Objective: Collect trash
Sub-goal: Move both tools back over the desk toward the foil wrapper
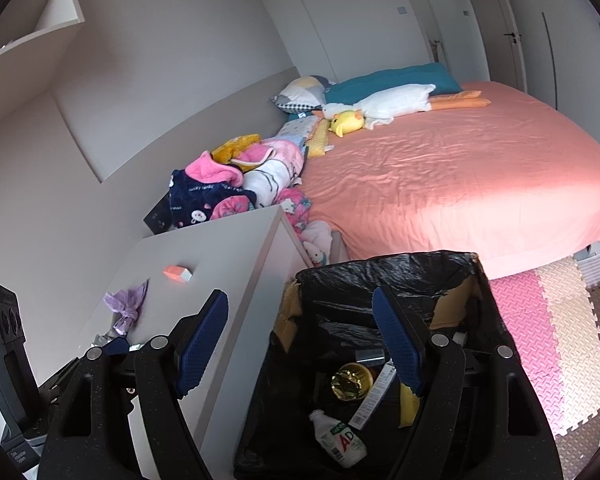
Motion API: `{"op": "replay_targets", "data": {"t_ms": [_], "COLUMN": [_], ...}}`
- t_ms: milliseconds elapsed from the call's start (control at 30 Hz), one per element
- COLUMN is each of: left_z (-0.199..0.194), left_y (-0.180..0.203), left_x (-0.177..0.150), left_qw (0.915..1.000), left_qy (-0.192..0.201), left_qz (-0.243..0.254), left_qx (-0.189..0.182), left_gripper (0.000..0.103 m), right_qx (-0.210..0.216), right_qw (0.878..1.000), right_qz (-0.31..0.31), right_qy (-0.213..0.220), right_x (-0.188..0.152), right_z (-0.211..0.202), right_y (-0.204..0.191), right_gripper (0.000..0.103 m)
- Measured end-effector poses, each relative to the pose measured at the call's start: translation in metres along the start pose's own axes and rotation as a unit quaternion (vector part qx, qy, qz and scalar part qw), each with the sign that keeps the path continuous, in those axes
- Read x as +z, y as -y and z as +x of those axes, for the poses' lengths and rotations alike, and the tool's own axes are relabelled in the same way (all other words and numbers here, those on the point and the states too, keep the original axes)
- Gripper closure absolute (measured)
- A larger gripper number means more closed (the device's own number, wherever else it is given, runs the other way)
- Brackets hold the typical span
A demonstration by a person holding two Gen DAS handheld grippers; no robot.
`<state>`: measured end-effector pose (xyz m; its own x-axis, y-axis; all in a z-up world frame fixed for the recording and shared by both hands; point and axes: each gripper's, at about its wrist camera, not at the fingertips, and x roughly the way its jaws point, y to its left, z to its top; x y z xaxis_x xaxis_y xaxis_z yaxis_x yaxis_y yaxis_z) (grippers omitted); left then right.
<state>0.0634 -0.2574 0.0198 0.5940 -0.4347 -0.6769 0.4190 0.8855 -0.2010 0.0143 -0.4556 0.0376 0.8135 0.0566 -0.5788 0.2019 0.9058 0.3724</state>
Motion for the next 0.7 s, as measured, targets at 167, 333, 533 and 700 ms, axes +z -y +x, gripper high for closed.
{"op": "replay_targets", "data": {"t_ms": [167,333,533,700], "left_z": [-0.006,-0.008,-0.008,-0.006], "left_y": [-0.023,-0.046,-0.073,-0.092], "left_x": [-0.001,-0.003,-0.007,-0.008], "left_qw": [0.9994,0.9972,0.9929,0.9892], "left_qy": [0.004,0.006,0.002,-0.003], "left_qz": [-0.023,-0.054,-0.090,-0.107], "left_qx": [0.025,0.051,0.077,0.100], "left_gripper": [0.007,0.007,0.007,0.007], "right_qx": [0.011,0.020,0.025,0.038], "right_qw": [1.000,0.999,0.998,0.996], "right_qz": [-0.015,-0.039,-0.058,-0.071], "right_qy": [-0.009,-0.017,-0.029,-0.034], "right_x": [-0.003,-0.005,-0.009,-0.010], "right_z": [0.009,0.021,0.035,0.046], "right_y": [-0.017,-0.037,-0.055,-0.069], "right_gripper": [0.028,0.023,0.020,0.016]}}
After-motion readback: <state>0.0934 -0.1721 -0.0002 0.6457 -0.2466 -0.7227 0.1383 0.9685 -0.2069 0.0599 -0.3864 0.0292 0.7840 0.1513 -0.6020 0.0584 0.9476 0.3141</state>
